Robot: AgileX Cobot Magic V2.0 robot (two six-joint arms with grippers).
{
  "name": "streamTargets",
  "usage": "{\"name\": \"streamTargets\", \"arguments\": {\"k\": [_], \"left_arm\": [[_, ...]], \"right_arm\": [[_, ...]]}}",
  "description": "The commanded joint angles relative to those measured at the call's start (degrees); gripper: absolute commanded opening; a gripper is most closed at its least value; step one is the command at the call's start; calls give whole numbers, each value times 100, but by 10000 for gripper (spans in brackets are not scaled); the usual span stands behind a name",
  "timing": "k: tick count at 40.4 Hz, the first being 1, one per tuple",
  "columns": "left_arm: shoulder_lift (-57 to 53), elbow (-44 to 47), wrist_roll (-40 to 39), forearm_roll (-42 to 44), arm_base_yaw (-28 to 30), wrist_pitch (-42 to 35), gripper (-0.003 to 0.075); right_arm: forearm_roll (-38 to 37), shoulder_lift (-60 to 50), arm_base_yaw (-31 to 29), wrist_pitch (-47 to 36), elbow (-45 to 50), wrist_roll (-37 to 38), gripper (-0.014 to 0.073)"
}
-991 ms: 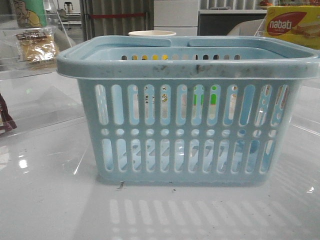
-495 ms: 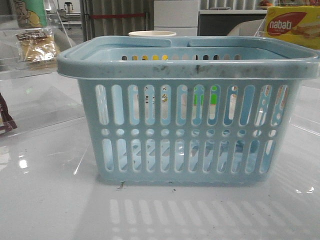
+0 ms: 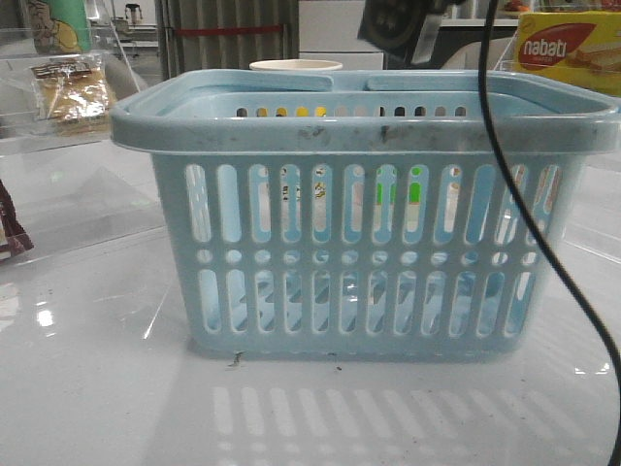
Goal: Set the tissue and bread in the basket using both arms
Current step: 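Carry the tissue pack over the basket and release it inside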
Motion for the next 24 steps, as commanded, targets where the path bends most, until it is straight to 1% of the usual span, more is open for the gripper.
{"name": "streamTargets", "arguments": {"k": [1, 7, 9, 10, 15, 24], "left_arm": [[63, -151, -40, 34, -4, -453, 328], [63, -151, -40, 34, -4, -453, 328], [63, -151, -40, 34, -4, -453, 328], [63, -151, -40, 34, -4, -453, 328], [63, -151, -40, 34, -4, -453, 328], [63, -151, -40, 34, -4, -453, 328]], "right_arm": [[44, 77, 4, -423, -138, -62, 360], [59, 192, 4, -386, -138, -62, 576], [60, 157, 4, -386, -146, -62, 612], [60, 118, 4, -405, -152, -62, 621], [60, -215, 4, -453, -152, -62, 612], [55, -1224, 4, -169, -74, -68, 612]]}}
